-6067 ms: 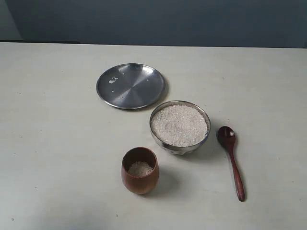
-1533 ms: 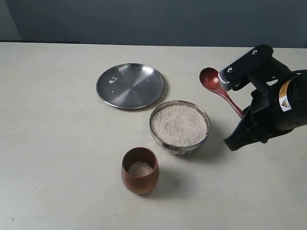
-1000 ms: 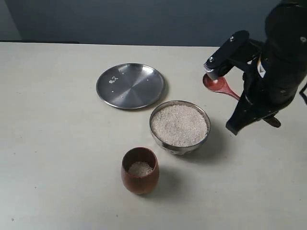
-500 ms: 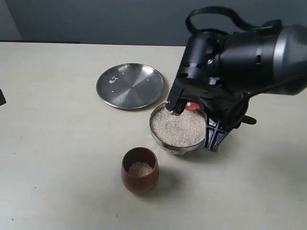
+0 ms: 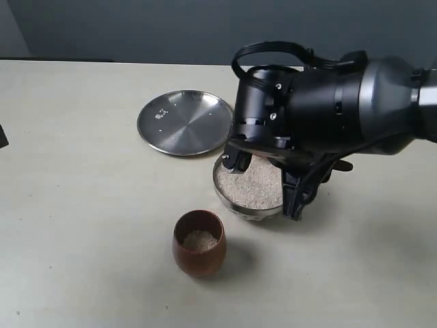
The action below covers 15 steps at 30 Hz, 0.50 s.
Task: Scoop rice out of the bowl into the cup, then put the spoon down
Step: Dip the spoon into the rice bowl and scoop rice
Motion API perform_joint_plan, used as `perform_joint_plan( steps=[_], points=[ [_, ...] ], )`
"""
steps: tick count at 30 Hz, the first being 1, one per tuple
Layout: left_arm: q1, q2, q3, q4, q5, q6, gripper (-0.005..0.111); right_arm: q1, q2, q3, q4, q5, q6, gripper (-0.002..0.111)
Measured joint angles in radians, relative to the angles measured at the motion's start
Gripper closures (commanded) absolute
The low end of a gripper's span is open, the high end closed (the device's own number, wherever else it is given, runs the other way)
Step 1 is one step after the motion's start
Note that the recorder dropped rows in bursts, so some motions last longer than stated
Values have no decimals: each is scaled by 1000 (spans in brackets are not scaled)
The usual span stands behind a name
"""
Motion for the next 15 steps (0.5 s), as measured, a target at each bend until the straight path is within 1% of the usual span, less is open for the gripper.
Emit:
perform_joint_plan(
  steps=[8,15],
  points=[
    [0,0,0,0,0,0,106,12,4,-1,36,0,0,109],
    [0,0,0,0,0,2,106,14,62,-2,90,2,13,109]
  ],
)
